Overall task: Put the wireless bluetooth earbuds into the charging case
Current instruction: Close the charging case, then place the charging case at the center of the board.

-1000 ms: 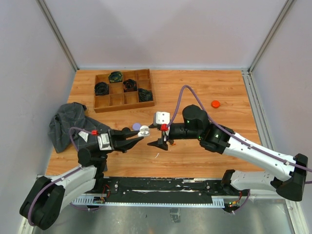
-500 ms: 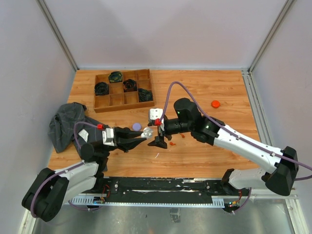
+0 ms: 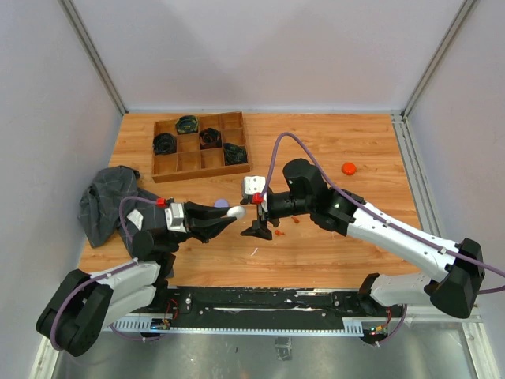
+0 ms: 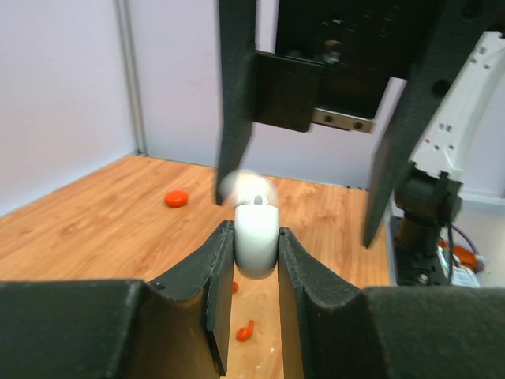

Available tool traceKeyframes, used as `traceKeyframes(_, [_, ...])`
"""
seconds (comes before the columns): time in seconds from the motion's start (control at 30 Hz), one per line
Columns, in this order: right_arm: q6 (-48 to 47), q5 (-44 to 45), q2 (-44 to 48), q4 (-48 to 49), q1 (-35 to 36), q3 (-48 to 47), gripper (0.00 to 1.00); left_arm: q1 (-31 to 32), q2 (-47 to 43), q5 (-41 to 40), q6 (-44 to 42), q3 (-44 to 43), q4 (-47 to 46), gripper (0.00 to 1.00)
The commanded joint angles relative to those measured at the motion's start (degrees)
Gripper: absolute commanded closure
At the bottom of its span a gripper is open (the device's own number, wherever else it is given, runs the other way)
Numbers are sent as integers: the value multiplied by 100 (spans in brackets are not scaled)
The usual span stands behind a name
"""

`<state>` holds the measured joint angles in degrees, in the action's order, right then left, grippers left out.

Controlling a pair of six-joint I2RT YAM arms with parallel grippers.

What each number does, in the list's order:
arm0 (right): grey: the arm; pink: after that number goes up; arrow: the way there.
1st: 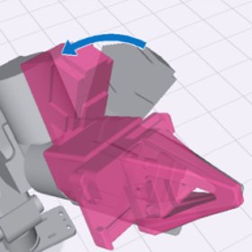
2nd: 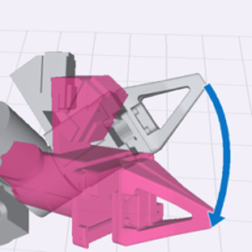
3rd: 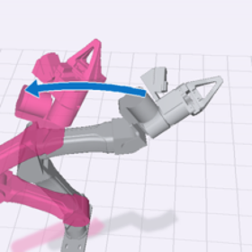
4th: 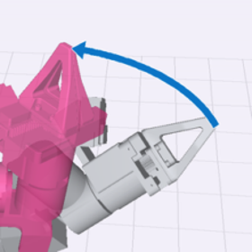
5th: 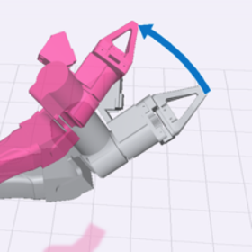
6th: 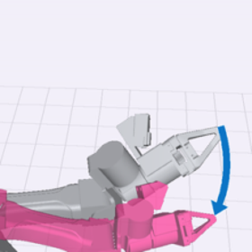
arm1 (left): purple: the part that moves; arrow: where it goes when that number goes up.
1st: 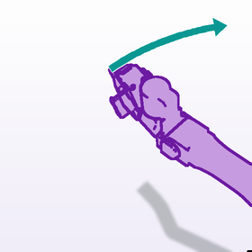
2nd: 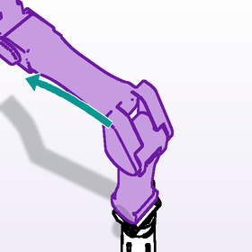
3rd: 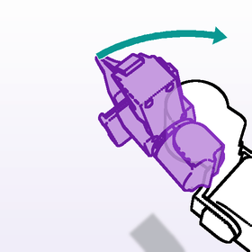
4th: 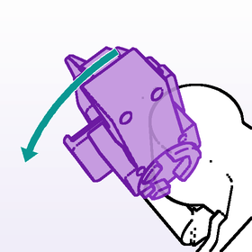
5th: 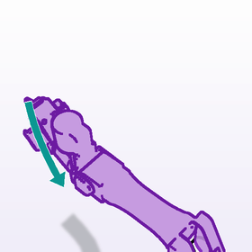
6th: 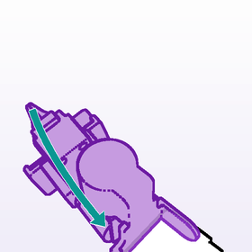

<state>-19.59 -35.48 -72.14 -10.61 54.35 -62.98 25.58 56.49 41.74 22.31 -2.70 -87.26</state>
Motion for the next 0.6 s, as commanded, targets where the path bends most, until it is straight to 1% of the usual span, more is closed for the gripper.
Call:
traceKeyframes(0.0, [29,109,231,-134,-29,229,21,-36,-26,-602,-132,-93,-160,100])
traceKeyframes(0.17, [105,332,266,-134,-29,328,21,-34,-71,-740,-2,-129,375,100])
traceKeyframes(0.2, [146,469,275,-129,-29,335,20,-36,-118,-846,62,-157,690,100])
traceKeyframes(0.37, [446,1456,414,3,-29,556,18,-36,-485,-1674,392,-514,3122,100])
traceKeyframes(0.57, [828,2285,559,278,-29,1041,17,-36,-679,-2750,786,-817,5356,100])
